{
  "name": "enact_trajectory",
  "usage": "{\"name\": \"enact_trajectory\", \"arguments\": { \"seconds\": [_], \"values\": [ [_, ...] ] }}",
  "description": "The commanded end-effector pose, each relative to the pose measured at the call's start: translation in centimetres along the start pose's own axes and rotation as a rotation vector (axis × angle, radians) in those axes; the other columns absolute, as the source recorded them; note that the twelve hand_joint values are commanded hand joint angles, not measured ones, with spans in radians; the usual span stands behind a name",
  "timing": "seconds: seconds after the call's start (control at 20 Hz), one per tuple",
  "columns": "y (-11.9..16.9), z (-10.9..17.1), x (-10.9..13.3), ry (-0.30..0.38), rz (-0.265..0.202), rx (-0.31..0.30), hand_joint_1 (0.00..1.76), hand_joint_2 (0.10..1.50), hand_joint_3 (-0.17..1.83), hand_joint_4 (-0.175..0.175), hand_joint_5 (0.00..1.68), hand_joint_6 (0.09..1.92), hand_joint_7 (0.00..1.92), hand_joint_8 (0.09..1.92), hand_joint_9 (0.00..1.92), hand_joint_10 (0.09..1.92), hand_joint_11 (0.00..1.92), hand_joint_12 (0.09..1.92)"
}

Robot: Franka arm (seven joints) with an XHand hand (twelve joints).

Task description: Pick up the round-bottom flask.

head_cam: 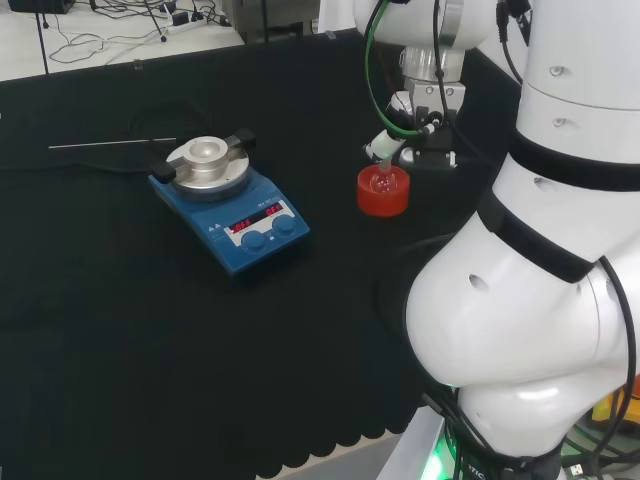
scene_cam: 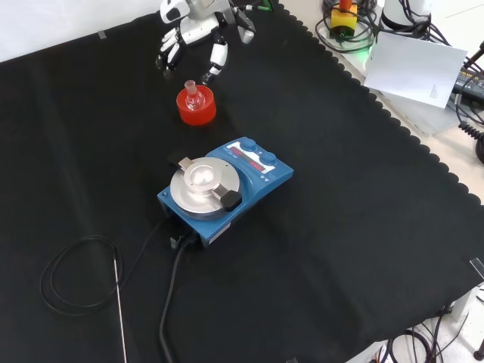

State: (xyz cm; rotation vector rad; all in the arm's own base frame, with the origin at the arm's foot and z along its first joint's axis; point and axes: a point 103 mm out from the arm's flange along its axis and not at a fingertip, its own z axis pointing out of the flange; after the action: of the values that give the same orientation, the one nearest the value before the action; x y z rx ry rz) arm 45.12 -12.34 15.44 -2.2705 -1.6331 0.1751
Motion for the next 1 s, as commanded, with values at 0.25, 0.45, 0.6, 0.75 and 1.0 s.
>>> {"name": "enact_trajectory", "arguments": {
  "seconds": [0.25, 0.45, 0.6, 0.75, 1.0],
  "values": [
    [2.0, 1.9, -1.1, 0.019, 0.023, 0.018, 0.82, 0.69, 0.56, -0.02, 0.56, 0.27, 0.16, 0.67, 0.37, 0.72, 0.16, 1.39],
    [2.3, 2.2, -1.3, 0.02, 0.031, 0.025, 0.83, 0.69, 0.57, -0.021, 0.56, 0.28, 0.16, 0.67, 0.37, 0.72, 0.17, 1.39],
    [2.4, 2.4, -1.7, 0.019, 0.038, 0.026, 0.84, 0.68, 0.57, -0.023, 0.57, 0.29, 0.16, 0.67, 0.37, 0.72, 0.17, 1.4],
    [2.4, 2.6, -1.8, 0.0, 0.041, 0.033, 0.86, 0.67, 0.57, -0.025, 0.58, 0.3, 0.16, 0.67, 0.37, 0.72, 0.18, 1.39],
    [2.5, 2.6, -1.9, 0.001, 0.05, 0.024, 0.92, 0.63, 0.63, -0.028, 0.61, 0.39, 0.17, 0.67, 0.39, 0.71, 0.2, 1.38]
  ]
}}
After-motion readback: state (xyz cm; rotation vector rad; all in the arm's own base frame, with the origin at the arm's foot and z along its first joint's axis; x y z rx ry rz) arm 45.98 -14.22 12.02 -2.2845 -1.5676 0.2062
